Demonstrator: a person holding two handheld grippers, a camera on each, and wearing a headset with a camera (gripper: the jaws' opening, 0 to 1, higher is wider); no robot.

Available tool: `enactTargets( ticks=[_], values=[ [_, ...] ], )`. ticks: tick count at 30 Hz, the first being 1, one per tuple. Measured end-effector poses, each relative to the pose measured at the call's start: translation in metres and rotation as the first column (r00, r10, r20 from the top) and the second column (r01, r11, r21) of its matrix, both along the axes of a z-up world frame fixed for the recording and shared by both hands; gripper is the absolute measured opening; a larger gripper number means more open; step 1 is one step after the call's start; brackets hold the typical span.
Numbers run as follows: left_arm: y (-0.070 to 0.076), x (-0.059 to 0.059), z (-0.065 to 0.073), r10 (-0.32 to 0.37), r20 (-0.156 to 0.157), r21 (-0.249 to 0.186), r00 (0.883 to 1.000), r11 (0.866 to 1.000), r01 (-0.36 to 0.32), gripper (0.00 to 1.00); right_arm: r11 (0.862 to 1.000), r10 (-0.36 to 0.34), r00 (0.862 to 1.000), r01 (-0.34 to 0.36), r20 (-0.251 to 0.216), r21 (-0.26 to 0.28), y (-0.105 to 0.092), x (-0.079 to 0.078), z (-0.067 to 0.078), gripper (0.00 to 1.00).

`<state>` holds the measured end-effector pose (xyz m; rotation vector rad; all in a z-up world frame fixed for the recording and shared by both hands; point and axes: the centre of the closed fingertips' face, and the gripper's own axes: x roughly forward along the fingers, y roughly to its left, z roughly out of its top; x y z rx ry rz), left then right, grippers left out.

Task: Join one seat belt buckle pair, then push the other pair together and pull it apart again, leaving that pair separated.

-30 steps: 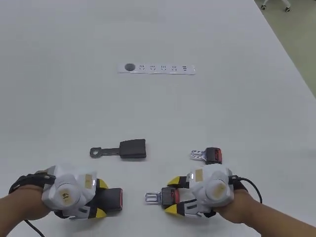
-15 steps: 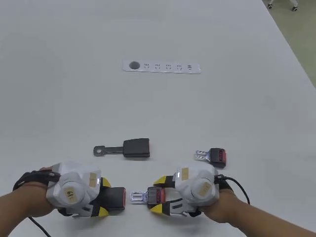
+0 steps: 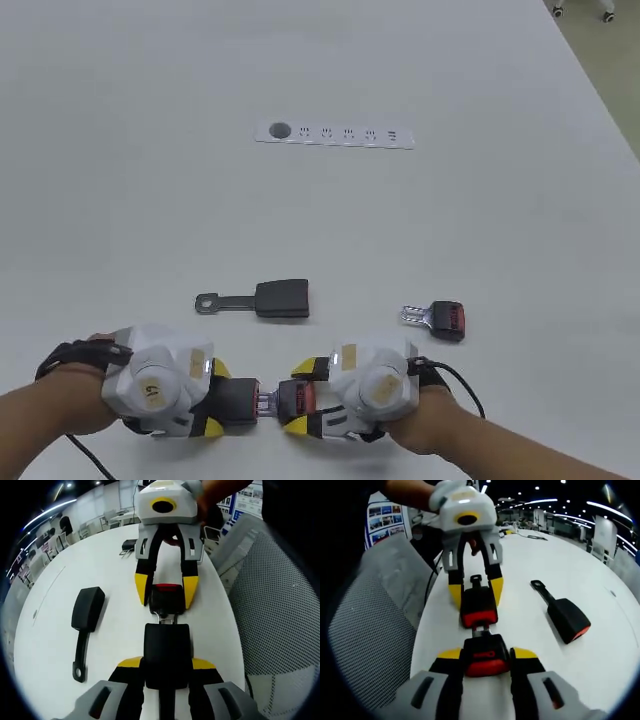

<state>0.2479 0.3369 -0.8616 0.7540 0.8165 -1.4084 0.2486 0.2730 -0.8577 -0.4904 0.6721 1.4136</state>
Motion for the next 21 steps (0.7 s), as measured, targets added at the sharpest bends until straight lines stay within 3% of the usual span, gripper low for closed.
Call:
enactTargets(
  ticks=[21],
  values=[
    [0.0,-0.001,-0.001,-0.034,0.0,0.023,0.999,0.999,0.034,0.34,0.999,-0.024,1.0,0.024,-0.007,-0.029,0.019,0.0,-0.003,0.35]
  ],
)
